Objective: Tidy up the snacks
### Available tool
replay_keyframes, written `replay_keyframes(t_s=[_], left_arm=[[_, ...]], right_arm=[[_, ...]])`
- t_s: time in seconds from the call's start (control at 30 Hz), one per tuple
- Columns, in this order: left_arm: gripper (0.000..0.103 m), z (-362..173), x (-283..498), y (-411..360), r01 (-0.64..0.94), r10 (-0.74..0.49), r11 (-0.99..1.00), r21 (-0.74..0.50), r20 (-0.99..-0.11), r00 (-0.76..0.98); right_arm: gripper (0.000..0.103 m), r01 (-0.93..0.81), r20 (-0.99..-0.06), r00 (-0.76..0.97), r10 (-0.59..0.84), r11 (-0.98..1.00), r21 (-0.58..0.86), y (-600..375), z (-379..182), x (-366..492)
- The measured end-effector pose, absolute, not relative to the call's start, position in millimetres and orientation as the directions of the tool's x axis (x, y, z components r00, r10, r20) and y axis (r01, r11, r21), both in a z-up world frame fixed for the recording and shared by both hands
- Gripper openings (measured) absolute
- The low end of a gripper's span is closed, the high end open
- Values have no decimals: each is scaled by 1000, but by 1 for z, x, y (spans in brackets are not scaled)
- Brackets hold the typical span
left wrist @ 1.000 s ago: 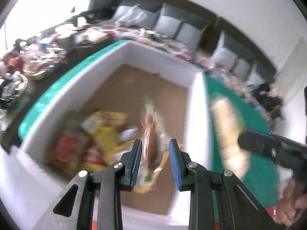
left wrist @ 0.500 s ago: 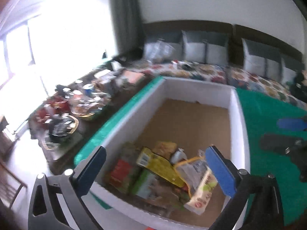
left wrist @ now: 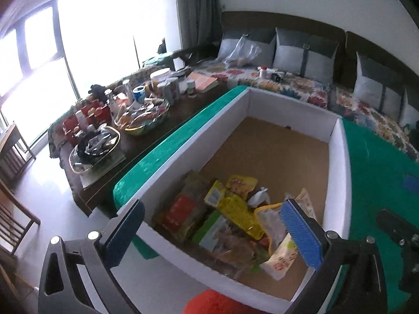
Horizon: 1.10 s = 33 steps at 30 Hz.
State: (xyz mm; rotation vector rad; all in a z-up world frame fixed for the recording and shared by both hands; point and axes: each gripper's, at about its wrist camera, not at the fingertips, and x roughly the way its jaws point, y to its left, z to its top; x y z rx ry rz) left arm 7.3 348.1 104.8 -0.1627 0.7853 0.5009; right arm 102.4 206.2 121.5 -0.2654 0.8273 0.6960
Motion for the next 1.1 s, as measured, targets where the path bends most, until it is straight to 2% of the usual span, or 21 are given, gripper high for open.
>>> replay_keyframes(t_s=[0.13, 0.3, 1.1], left_arm=[[103, 98, 3, 354, -498, 356, 867, 26, -731, 581], [103, 93, 4, 363, -527, 367, 849, 31, -753, 547], [103, 112, -8, 348, -500, 377, 864, 59, -733, 566]], right_arm=[[89, -641, -763, 439, 475, 761, 104, 208, 119, 107], [89, -634, -780, 424, 460, 766, 106, 215, 114, 109], [89, -633, -804, 371, 465, 760, 148, 230, 112, 102]])
